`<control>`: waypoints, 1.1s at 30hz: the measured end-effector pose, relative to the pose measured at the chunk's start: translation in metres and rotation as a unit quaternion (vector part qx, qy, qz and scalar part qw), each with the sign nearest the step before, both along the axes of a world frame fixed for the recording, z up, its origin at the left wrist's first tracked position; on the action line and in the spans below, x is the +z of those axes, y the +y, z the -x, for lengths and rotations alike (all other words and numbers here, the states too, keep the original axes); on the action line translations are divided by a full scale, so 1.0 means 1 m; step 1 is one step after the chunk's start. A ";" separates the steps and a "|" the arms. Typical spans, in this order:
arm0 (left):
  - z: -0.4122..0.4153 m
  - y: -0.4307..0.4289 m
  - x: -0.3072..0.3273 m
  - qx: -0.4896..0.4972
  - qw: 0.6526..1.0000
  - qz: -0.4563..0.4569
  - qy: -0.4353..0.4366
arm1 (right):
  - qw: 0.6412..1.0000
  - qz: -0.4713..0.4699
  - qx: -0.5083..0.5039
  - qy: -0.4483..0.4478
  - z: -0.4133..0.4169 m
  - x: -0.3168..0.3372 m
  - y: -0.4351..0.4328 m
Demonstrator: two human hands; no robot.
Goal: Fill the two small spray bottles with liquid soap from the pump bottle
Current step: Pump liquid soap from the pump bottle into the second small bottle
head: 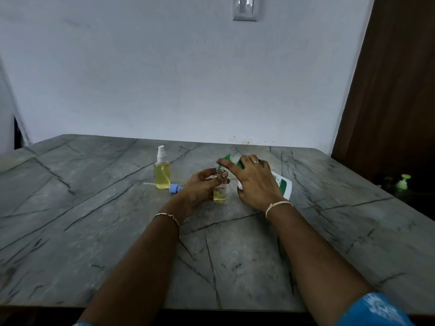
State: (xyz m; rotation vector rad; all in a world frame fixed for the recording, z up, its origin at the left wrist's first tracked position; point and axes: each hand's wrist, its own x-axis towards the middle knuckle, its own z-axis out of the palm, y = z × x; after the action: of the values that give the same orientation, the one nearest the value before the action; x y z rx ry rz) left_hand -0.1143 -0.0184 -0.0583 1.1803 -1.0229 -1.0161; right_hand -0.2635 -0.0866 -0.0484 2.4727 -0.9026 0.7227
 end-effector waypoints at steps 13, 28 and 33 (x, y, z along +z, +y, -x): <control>-0.001 -0.001 -0.001 -0.002 1.000 -0.001 -0.003 | 1.000 -0.002 0.005 -0.014 -0.002 0.000 -0.001; -0.004 -0.002 -0.002 -0.014 1.000 -0.003 -0.019 | 1.000 -0.011 0.003 -0.022 -0.002 -0.001 -0.001; -0.003 -0.001 -0.001 -0.012 1.000 0.000 -0.003 | 1.000 0.008 0.002 -0.009 0.000 -0.003 -0.002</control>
State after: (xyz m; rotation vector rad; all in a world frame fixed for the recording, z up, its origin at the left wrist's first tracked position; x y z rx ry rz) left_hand -0.1112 -0.0198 -0.0598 1.1734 -1.0434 -1.0312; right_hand -0.2631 -0.0887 -0.0516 2.4583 -0.8969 0.7525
